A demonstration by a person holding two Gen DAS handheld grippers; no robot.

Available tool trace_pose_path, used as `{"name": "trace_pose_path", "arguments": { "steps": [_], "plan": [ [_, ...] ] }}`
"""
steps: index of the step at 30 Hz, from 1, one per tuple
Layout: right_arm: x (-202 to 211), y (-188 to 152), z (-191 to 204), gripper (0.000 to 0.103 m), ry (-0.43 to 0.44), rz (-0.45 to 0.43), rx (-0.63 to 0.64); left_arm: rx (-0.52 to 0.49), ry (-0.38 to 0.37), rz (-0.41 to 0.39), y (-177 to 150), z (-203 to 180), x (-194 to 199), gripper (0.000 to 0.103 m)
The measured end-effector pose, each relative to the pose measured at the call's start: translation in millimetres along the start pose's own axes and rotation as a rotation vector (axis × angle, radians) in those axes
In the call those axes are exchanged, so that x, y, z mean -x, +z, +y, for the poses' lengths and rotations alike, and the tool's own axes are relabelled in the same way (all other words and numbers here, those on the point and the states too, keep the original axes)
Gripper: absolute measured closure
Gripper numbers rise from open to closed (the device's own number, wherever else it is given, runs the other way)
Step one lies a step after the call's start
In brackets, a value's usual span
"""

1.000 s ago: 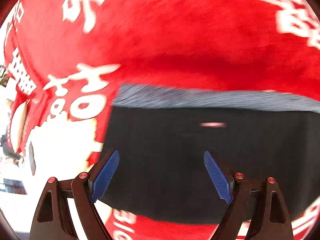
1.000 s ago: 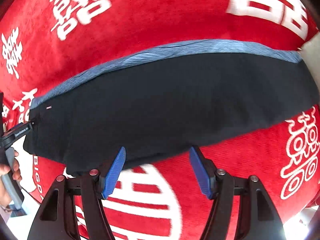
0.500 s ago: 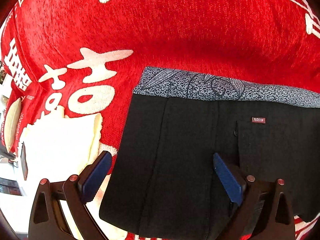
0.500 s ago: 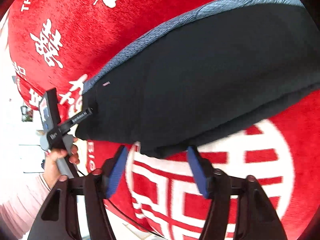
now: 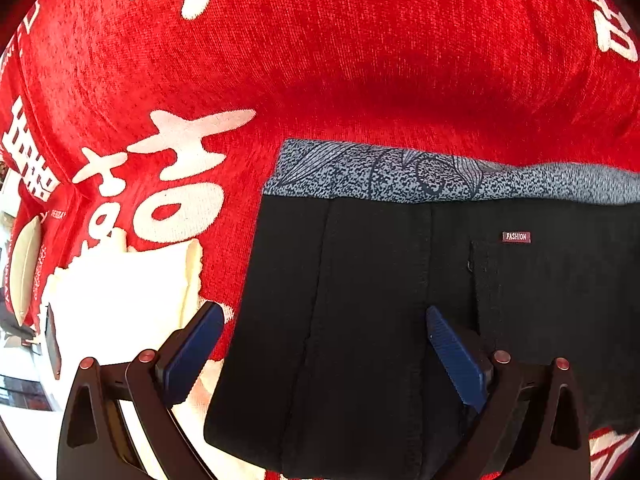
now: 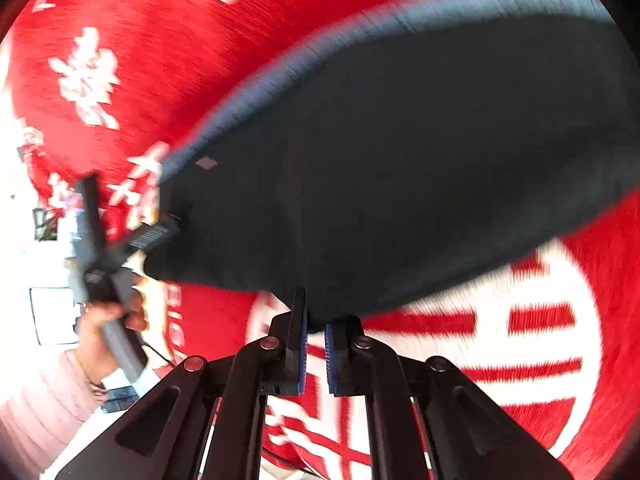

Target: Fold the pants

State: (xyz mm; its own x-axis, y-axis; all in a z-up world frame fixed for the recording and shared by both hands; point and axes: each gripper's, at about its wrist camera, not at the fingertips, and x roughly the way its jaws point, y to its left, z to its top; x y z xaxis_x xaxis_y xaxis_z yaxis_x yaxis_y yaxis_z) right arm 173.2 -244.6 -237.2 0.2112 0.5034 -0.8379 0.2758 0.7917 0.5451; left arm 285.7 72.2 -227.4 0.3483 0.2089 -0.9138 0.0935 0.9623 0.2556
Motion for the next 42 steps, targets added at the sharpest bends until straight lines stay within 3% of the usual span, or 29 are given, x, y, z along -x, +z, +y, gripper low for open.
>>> {"name": "trace_pose_path", "arguments": {
  "steps": [3,4,5,8,11,15,18,20,22,24,26,29,36,37,40,42],
  "plan": [
    [2,-8,-12,0.095,0.05,0.006,-0.049,0.005,0.011,0.011,2,-1,3,0.001],
    [4,-10,-12,0.089,0.047,0.02,-0.048,0.003,0.017,0.02,2,-2,5,0.001],
    [8,-14,-14,0.079,0.035,0.045,-0.049,0.001,0.018,0.03,3,-3,7,0.001],
    [32,-22,-25,0.076,-0.043,0.05,-0.031,-0.002,-0.045,0.029,3,-16,29,0.001],
    [60,-12,-32,0.067,-0.12,-0.023,-0.005,-0.026,-0.159,0.008,4,-48,58,0.001],
    [91,22,-33,0.06,-0.244,-0.165,0.052,-0.05,-0.315,0.047,4,-111,74,0.001],
    [102,48,-39,0.059,-0.336,-0.217,0.064,-0.073,-0.364,0.064,-1,-160,76,0.001],
    [104,59,-51,0.056,-0.35,-0.234,0.045,-0.082,-0.383,0.096,-8,-184,69,0.001],
    [97,66,-65,0.045,-0.4,-0.213,0.04,-0.11,-0.343,0.142,-19,-203,54,0.001],
    [83,67,-85,0.045,-0.413,-0.158,0.01,-0.033,-0.377,0.142,-23,-198,49,0.001],
    [85,63,-89,0.042,-0.383,-0.192,0.025,0.011,-0.398,0.181,-22,-192,45,0.001],
    [86,58,-86,0.041,-0.386,-0.184,0.076,0.007,-0.352,0.198,-18,-190,51,0.001],
    [113,50,-96,0.041,-0.29,-0.19,0.039,-0.007,-0.28,0.058,32,-204,84,0.001],
    [120,52,-96,0.043,-0.288,-0.207,0.045,-0.001,-0.269,0.052,38,-207,83,0.001],
    [130,70,-94,0.064,-0.288,-0.248,0.073,0.021,-0.225,0.068,57,-227,64,0.001],
    [128,93,-92,0.069,-0.275,-0.255,0.075,0.035,-0.201,0.081,68,-239,52,0.001]
  ]
}}
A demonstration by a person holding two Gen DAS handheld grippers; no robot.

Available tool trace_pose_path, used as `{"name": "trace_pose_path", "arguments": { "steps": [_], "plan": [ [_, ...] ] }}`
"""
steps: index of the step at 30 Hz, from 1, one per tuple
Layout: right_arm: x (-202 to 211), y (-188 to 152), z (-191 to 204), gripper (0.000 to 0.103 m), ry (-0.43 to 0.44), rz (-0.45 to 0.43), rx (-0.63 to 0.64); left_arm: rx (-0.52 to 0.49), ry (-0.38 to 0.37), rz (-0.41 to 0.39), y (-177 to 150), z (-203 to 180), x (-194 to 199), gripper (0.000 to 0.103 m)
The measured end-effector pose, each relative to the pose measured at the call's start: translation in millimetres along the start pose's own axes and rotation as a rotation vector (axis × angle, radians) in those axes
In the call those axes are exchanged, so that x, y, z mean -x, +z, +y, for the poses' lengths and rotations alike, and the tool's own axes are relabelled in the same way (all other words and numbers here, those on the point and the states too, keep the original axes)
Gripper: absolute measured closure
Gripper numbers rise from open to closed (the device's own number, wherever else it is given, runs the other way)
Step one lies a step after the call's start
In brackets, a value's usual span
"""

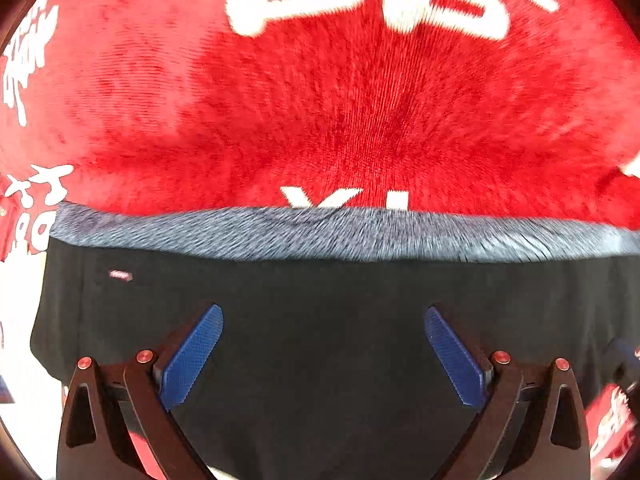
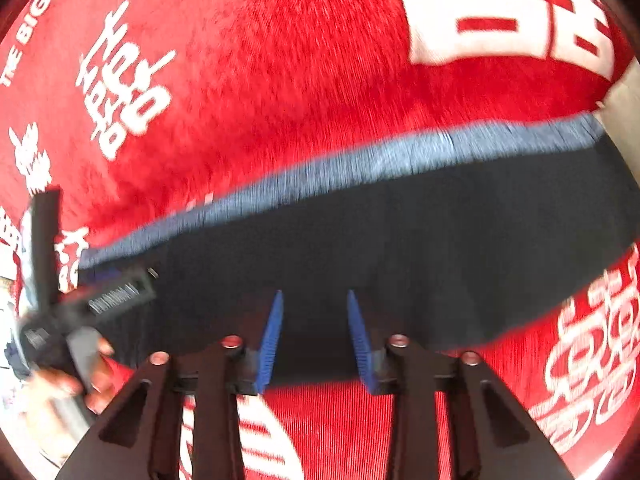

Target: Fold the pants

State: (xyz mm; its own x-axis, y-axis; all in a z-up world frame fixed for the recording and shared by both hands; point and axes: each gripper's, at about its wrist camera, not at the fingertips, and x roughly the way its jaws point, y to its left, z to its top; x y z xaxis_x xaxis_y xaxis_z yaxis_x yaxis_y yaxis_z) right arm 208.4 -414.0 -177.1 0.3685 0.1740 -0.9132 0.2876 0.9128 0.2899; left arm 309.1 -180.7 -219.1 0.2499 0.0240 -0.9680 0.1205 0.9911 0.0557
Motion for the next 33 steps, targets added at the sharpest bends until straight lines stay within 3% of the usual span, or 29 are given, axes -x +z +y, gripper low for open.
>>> {"name": "trace_pose_path", "arguments": {
  "steps": [5,7,8,10,19,21,24,26,27,28,30,31,33],
  "plan": [
    [-49,48,13,0.07,0.032,0.008,0.061,0.035,0.055,-0.029,25,-14,-21,0.001],
    [-66,54,13,0.07,0.03,0.024,0.07,0.056,0.049,-0.018,28,-15,-32,0.001],
    [-76,58,10,0.075,0.019,0.029,0.068,0.077,0.035,-0.026,29,-13,-34,0.001],
    [-71,58,0,0.083,0.0,0.0,0.056,0.092,0.021,-0.023,31,-9,-38,0.0],
    [-33,69,-92,0.088,-0.241,-0.082,-0.073,0.072,0.049,-0.028,26,-8,-33,0.0],
    [-13,63,-112,0.082,-0.258,-0.095,-0.14,0.041,0.058,-0.039,25,-18,-17,0.0],
    [14,43,-130,0.074,-0.238,-0.12,-0.188,-0.004,0.014,-0.065,7,-32,8,0.0],
    [20,23,-136,0.046,-0.271,-0.108,-0.18,-0.053,0.012,-0.053,-15,-45,13,0.0],
    [16,12,-140,0.041,-0.275,-0.082,-0.179,-0.08,0.02,-0.042,-27,-51,11,0.0],
    [12,3,-143,0.041,-0.27,-0.066,-0.171,-0.109,0.034,-0.016,-36,-58,5,0.0],
    [16,-10,-137,0.041,-0.293,-0.099,-0.103,-0.06,0.046,-0.062,-52,-60,7,0.0],
    [18,-13,-132,0.041,-0.305,-0.083,-0.086,-0.057,0.048,-0.038,-52,-62,6,0.0],
    [30,-23,-130,0.041,-0.262,-0.097,-0.126,-0.068,0.069,-0.03,-52,-66,9,0.0]
  ]
}}
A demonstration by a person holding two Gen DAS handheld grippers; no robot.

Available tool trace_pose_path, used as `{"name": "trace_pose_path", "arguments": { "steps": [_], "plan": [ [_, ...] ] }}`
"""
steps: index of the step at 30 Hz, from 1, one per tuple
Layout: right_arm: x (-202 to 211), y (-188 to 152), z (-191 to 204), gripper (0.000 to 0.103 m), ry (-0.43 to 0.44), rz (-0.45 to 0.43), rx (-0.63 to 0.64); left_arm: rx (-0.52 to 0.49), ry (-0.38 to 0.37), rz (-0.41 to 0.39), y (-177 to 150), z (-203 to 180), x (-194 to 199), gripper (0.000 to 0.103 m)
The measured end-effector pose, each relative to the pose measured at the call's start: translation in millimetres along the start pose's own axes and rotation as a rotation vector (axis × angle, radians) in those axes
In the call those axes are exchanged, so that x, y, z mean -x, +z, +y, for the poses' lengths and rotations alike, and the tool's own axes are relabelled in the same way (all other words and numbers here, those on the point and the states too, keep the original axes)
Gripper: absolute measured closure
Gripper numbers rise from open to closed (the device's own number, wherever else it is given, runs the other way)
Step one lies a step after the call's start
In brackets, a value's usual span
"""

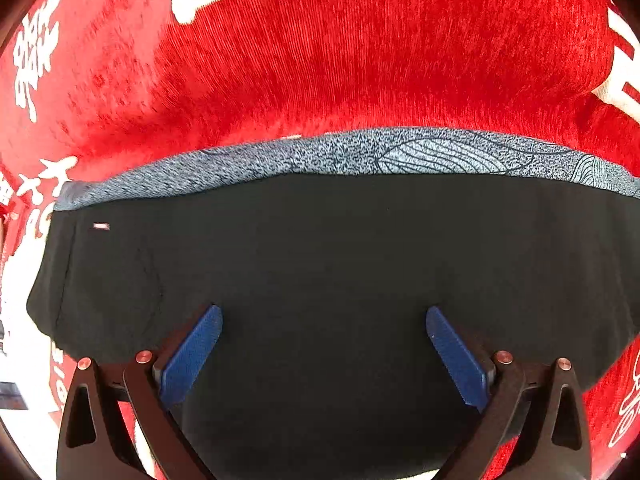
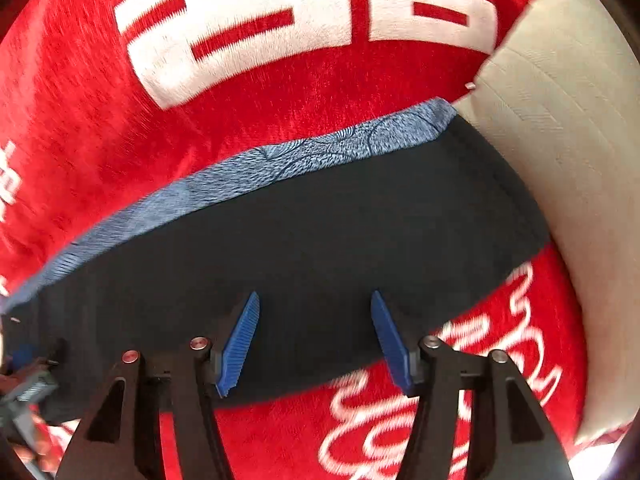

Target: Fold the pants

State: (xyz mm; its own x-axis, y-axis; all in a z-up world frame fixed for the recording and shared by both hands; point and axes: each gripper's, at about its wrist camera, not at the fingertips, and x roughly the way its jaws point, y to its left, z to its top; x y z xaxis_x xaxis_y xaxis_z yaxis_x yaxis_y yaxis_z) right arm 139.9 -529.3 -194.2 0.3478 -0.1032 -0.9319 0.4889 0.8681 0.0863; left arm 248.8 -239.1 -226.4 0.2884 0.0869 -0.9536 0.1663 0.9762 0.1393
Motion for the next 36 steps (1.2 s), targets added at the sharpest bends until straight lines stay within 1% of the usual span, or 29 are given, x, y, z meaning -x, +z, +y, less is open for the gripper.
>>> {"name": "trace_pose_path", "arguments": {
  "steps": [2,4,5,6,7,9,13,17,19,20,23,28,29,31,34,36],
  "plan": [
    [13,-13,-10,0.041,0.064,0.017,-0.081,-0.032,0.017,0.025,1,-8,8,0.0],
    [19,-21,-19,0.041,0.096,0.042,-0.145,-0.066,-0.003,0.031,-1,-11,21,0.0],
    [22,-29,-28,0.041,0.126,0.06,-0.192,-0.08,-0.012,0.025,-2,-17,27,0.0],
    [25,-35,-38,0.041,0.141,0.066,-0.214,-0.093,-0.02,0.016,-4,-24,35,0.0],
    [27,-40,-47,0.041,0.173,0.069,-0.241,-0.104,-0.026,0.01,-4,-30,41,0.0],
    [26,-44,-68,0.041,0.237,0.067,-0.275,-0.135,-0.047,-0.008,-7,-49,54,0.0],
    [24,-41,-99,0.041,0.304,0.038,-0.367,-0.169,-0.084,-0.021,-9,-85,63,0.0],
    [15,-40,-122,0.041,0.351,-0.003,-0.495,-0.168,-0.093,-0.021,-10,-102,68,0.0],
    [12,-39,-130,0.041,0.384,-0.024,-0.537,-0.165,-0.092,-0.025,-7,-114,66,0.0],
    [11,-40,-135,0.041,0.41,-0.036,-0.558,-0.165,-0.091,-0.025,-8,-125,77,0.0],
    [1,-39,-144,0.041,0.479,-0.065,-0.594,-0.154,-0.085,-0.012,-7,-126,69,0.0],
    [-7,-35,-161,0.041,0.576,-0.102,-0.612,-0.151,-0.072,-0.007,-5,-125,57,0.0],
    [-11,-31,-154,0.041,0.588,-0.104,-0.617,-0.15,-0.071,-0.007,-5,-126,55,0.0],
    [-15,-26,-154,0.041,0.606,-0.109,-0.624,-0.145,-0.073,-0.005,-7,-131,58,0.0],
    [-18,-19,-152,0.039,0.634,-0.118,-0.615,-0.128,-0.088,-0.007,1,-128,56,0.0],
    [-22,-13,-147,0.039,0.641,-0.117,-0.604,-0.12,-0.102,-0.019,5,-131,62,0.0]
  ]
}}
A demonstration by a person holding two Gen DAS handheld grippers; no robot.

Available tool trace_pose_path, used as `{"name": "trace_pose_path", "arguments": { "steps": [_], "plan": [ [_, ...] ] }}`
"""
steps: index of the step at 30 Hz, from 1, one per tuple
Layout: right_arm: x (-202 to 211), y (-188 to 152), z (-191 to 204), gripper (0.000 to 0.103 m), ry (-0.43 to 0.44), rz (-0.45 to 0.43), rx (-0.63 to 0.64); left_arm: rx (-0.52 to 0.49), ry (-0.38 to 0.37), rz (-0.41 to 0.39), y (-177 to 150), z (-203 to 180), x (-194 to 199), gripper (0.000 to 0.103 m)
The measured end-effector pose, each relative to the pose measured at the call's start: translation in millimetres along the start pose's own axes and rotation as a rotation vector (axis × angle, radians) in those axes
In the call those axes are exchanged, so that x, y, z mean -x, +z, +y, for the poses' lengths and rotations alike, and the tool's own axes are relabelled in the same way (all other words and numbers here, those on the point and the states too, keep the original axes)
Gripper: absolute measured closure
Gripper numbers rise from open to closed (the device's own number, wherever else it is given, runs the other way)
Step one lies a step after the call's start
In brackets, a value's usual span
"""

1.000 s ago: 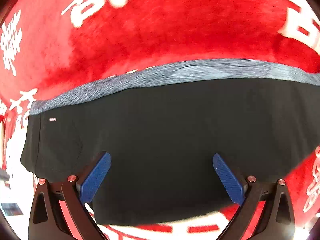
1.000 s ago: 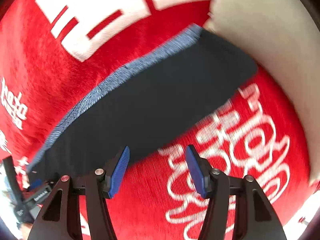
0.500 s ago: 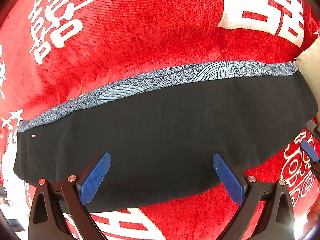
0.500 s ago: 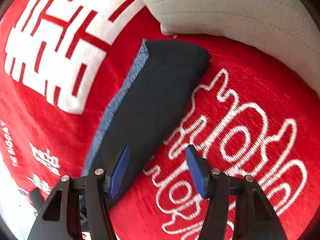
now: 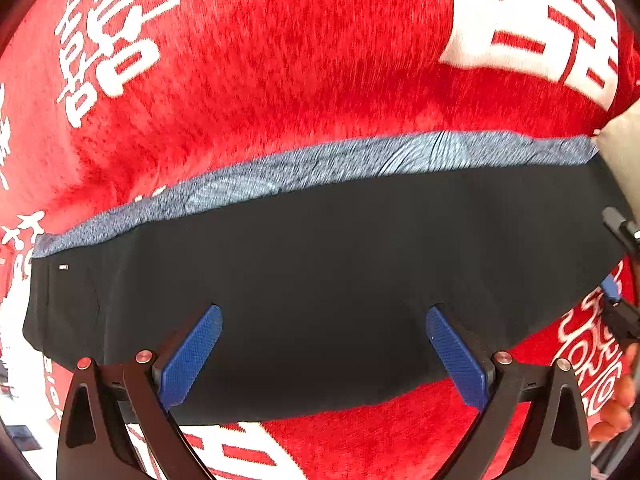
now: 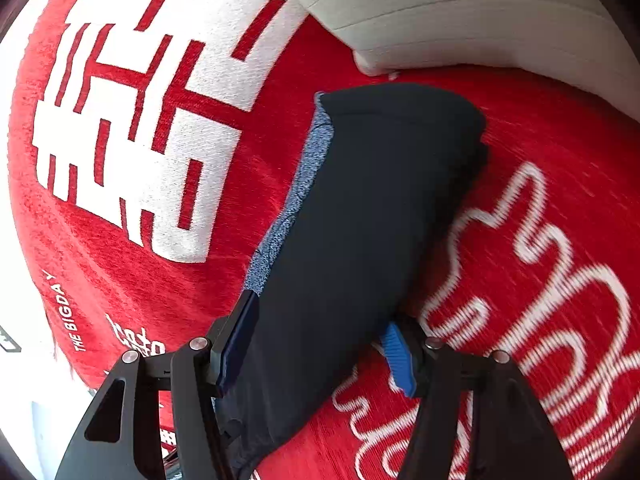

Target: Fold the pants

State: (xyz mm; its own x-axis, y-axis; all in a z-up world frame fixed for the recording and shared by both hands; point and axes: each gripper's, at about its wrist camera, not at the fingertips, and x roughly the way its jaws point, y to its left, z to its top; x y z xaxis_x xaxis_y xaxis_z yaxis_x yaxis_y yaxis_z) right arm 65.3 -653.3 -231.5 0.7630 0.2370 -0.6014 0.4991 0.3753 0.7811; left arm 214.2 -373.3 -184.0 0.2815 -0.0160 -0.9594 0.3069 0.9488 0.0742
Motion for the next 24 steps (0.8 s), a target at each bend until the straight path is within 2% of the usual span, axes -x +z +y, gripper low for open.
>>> {"name": "trace_pose_path", "arguments": {
  "steps": [2,4,6,7,8,10,13,16,19,24],
  "plan": [
    [-5,3,2,0.039,0.012,0.009,-0.005,0.001,-0.018,-0.022,8,-5,7,0.001],
    [-6,5,0,0.039,0.014,0.014,-0.019,-0.009,-0.022,-0.035,13,-9,10,0.01],
    [-11,8,2,0.039,0.004,0.029,-0.03,-0.026,-0.011,-0.03,18,-15,7,0.011],
    [-13,10,4,0.042,-0.004,0.04,-0.033,-0.024,-0.002,-0.025,20,-16,5,0.016],
    [-16,12,5,0.055,-0.028,0.058,-0.038,-0.02,0.0,-0.022,21,-17,4,0.025],
    [-21,15,1,0.08,-0.07,0.1,-0.066,-0.015,0.003,-0.015,22,-17,2,0.028],
    [-18,15,-4,0.085,-0.046,0.116,-0.089,0.002,-0.004,-0.011,17,-18,-3,0.028],
    [-14,14,5,0.089,-0.047,0.112,-0.046,-0.014,-0.012,0.022,8,-28,-25,0.03],
    [-9,12,25,0.091,-0.052,0.112,0.023,-0.028,0.02,-0.077,-8,-36,-26,0.03],
    [4,-3,93,0.092,-0.092,0.109,0.289,-0.031,0.005,-0.096,-12,-32,-25,0.03]
  ]
}}
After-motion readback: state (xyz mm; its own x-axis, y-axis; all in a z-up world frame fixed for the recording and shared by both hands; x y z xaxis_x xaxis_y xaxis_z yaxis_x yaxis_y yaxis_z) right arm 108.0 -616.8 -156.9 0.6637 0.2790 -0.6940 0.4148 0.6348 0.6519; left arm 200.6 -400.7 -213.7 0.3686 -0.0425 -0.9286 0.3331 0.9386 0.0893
